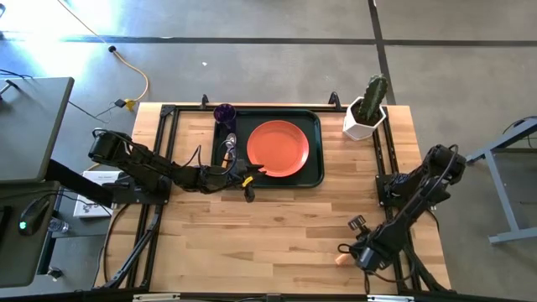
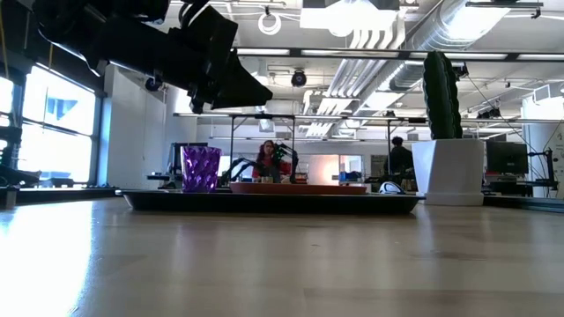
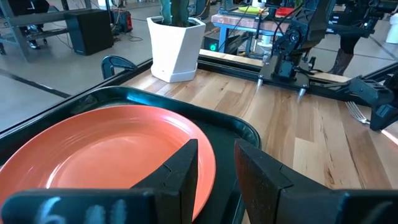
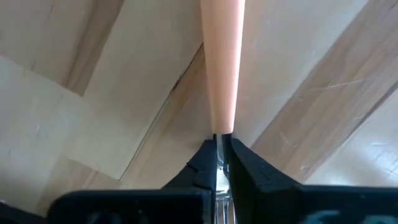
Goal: Pick and place plate/cup/fork/spoon on tray
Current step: Put the fork on the left side of the serving tray, between the plate and the spoon
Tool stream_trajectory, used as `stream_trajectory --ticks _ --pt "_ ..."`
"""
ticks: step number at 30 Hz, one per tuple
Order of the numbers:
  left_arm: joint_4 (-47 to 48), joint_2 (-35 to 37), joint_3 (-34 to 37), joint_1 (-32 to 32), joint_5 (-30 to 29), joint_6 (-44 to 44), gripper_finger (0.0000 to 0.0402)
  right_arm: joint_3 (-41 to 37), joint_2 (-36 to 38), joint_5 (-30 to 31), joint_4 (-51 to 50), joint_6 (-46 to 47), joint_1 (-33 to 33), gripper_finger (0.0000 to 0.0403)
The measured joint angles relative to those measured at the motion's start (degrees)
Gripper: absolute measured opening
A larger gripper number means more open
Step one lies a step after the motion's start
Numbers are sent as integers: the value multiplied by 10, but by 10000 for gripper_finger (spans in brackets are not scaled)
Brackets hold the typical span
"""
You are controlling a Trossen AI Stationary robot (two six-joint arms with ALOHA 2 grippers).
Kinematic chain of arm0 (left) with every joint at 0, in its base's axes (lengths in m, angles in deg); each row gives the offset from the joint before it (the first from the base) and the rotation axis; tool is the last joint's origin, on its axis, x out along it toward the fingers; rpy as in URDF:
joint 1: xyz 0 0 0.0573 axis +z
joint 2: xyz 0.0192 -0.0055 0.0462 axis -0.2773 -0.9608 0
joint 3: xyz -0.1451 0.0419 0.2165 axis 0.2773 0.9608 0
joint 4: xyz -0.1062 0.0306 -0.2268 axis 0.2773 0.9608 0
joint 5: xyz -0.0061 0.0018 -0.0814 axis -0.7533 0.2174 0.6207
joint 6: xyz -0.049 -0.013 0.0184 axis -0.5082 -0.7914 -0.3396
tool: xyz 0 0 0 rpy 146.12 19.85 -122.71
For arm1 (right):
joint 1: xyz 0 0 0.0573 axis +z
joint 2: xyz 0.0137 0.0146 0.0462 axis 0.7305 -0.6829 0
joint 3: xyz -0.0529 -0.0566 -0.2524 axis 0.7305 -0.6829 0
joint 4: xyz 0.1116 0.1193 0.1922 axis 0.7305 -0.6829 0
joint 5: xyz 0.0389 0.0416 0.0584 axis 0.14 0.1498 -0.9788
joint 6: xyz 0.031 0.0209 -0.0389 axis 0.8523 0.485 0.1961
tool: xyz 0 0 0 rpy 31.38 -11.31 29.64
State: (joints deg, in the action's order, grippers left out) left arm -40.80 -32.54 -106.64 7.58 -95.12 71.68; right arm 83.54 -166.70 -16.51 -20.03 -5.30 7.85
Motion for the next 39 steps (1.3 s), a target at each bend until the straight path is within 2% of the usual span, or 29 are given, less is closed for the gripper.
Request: stream_trajectory --ticks 3,8,13,19,28,33,39 --pt "0 0 0 0 0 0 96 0 -1 -1 -2 3 -3 18" --pt "4 0 0 0 12 0 96 20 -3 4 -42 2 -4 5" --pt "0 0 0 0 45 -8 96 61 -5 82 -110 22 -5 6" --pt "-13 -2 -11 -4 91 -20 96 97 -4 123 -175 29 -4 3" --pt "-10 -85 -90 -29 113 1 115 113 -3 162 -244 -32 -35 3" --pt "-6 -146 -153 -27 186 -8 137 113 -3 192 -244 -77 -65 3" --pt "47 -185 -225 -25 276 -26 163 113 -3 215 -243 -121 -93 3"
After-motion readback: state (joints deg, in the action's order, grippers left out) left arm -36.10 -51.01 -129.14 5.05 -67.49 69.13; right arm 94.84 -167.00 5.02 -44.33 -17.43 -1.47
